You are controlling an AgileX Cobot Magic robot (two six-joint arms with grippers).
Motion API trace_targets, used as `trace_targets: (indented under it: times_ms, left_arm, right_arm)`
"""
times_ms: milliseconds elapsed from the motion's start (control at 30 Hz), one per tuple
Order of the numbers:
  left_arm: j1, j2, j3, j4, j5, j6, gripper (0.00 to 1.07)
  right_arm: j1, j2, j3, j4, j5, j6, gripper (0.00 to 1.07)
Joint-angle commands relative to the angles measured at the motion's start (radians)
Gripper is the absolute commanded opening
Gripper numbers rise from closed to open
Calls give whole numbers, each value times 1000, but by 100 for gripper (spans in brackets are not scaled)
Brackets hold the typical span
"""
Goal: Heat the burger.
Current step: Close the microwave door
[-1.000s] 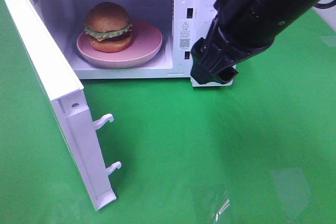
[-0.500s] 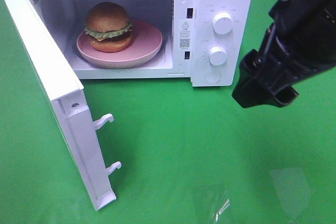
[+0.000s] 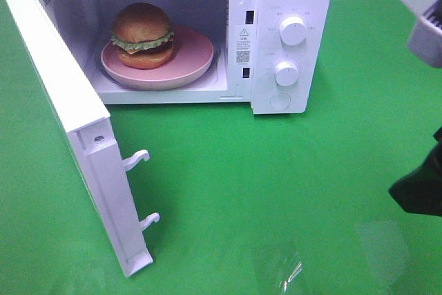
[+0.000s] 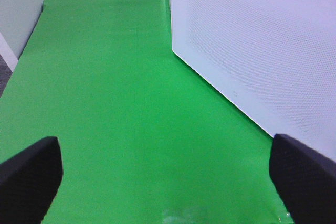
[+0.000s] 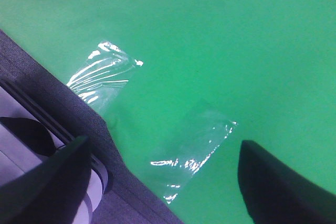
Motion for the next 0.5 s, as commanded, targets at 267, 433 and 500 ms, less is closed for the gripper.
trace_targets:
  times_ms: [267,433,500]
  left_arm:
    - [-3,-17,3,-2,-13,1,102]
    - [-3,-17,3,-2,-13,1,102]
    - [-3,-17,3,-2,-13,1,102]
  right_arm:
    - [-94,-157,107,19,19,82,76]
    - [-294,-289,180,23,-11,66,76]
    - [-340,-346,205,31,-24,87,76]
